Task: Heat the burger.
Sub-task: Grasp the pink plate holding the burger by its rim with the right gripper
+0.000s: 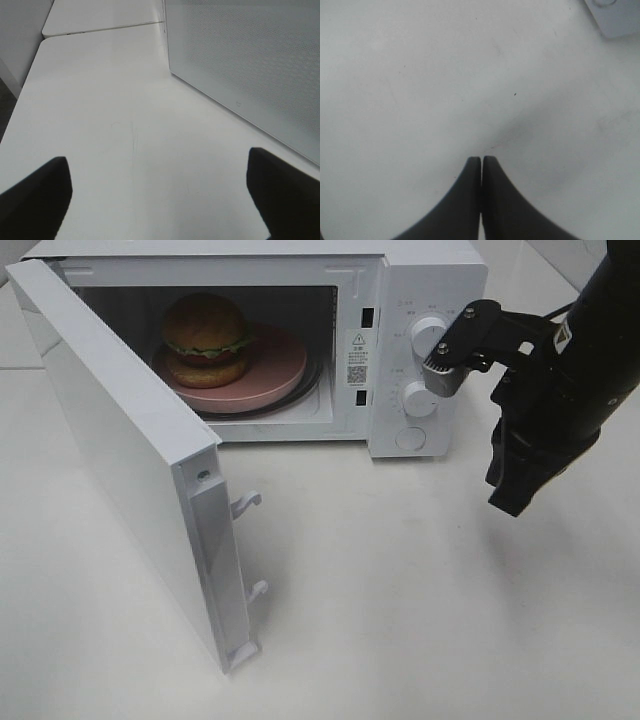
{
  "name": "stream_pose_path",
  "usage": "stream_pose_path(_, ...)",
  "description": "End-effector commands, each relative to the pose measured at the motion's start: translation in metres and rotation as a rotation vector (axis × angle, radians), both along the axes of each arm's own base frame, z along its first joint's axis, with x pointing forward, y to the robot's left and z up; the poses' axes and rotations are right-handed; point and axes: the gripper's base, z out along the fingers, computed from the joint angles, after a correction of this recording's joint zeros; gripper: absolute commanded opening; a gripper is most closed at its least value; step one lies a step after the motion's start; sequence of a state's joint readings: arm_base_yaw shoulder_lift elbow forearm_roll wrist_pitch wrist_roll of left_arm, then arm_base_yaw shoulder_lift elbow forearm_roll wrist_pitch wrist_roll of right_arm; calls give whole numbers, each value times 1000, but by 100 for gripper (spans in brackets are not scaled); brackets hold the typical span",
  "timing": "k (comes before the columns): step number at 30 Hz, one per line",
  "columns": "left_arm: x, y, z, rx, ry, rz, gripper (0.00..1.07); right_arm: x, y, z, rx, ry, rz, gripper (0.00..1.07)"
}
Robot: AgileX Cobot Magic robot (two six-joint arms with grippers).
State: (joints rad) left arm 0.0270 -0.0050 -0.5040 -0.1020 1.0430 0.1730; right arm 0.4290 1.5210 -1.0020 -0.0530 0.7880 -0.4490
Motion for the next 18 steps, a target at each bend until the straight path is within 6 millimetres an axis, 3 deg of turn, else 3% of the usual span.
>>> stream_pose_path(1,-3,0,0,2,-19,1,87,2,-2,7,-72,-27,258,2)
stream_pose_path(4,-3,0,0,2,-19,1,87,2,-2,7,-89,-31,324,2)
stream_pose_path(6,-3,0,0,2,-19,1,87,2,-2,7,-170,-52,590,3)
stream_pose_path(9,-3,0,0,2,-19,1,87,3,-2,7,-207,-67,732,5)
stream_pose_path(17,-3,0,0,2,-19,1,87,5,-1,8,-236,-106,844,15)
stream_pose_path(18,-3,0,0,2,-19,1,87,6,0,8,-242,-121,864,20)
